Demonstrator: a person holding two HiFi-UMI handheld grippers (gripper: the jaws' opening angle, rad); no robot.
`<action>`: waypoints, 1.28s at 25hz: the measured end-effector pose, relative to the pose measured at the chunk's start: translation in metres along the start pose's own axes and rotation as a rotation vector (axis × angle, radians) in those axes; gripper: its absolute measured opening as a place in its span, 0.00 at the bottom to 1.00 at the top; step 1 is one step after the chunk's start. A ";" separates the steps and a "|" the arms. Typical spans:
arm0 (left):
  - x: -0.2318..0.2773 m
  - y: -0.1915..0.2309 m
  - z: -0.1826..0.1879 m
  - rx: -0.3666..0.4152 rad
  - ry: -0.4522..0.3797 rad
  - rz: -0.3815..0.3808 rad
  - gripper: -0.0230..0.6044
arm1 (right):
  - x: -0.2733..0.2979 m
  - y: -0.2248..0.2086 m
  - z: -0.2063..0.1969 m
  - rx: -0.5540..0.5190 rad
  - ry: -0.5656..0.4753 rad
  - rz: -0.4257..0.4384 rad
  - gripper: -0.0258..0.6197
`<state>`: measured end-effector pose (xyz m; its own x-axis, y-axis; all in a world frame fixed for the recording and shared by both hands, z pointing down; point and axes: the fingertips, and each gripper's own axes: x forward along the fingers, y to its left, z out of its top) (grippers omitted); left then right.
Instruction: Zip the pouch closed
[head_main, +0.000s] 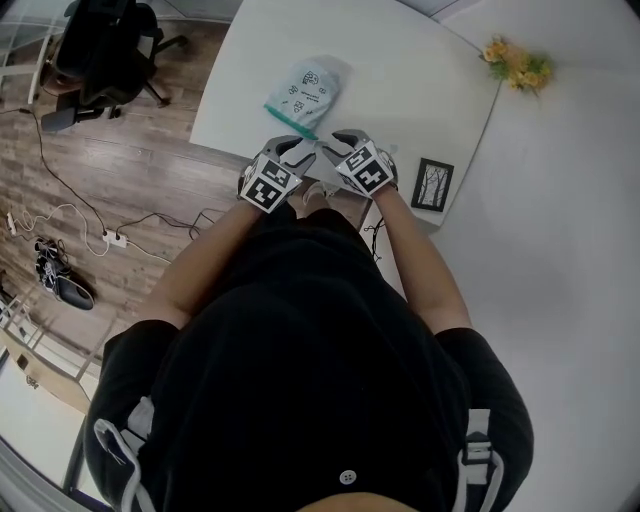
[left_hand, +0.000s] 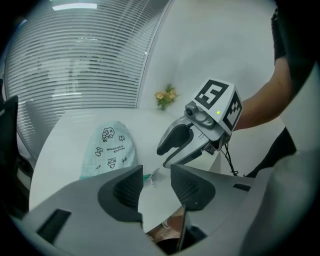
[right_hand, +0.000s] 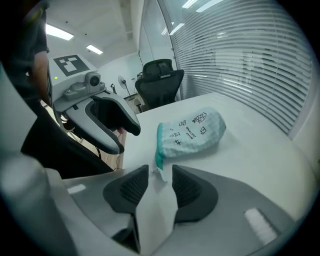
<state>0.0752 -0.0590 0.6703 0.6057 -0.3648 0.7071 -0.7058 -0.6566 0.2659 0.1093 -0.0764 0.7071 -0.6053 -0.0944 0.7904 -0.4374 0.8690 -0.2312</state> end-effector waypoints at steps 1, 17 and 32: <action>0.005 0.000 -0.006 -0.008 0.017 0.002 0.32 | 0.004 0.000 -0.002 -0.009 0.010 0.005 0.28; 0.045 0.006 -0.045 -0.097 0.132 0.022 0.29 | 0.047 -0.002 -0.027 -0.107 0.147 0.017 0.16; 0.053 0.011 -0.052 -0.110 0.164 0.025 0.28 | 0.040 0.009 -0.016 -0.058 0.096 0.046 0.08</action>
<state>0.0806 -0.0508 0.7449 0.5258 -0.2614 0.8094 -0.7611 -0.5694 0.3106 0.0916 -0.0648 0.7457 -0.5563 -0.0090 0.8309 -0.3696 0.8983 -0.2377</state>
